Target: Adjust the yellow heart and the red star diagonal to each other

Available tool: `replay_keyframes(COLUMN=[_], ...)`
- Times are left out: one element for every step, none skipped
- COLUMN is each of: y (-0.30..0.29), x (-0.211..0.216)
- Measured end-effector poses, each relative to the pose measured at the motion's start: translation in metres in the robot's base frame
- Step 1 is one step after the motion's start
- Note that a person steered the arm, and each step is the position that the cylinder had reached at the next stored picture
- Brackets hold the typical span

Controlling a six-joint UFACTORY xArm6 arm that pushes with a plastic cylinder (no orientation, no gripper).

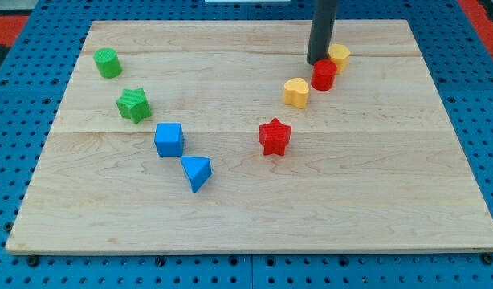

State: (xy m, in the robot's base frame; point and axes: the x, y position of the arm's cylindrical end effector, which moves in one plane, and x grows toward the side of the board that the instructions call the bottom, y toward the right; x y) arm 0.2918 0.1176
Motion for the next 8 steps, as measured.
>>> replay_keyframes(y=[0.015,-0.023,-0.053,-0.052,-0.057,0.028,0.023,-0.015], x=[-0.01,-0.001,0.041,0.094,0.094,0.127,0.191,0.164])
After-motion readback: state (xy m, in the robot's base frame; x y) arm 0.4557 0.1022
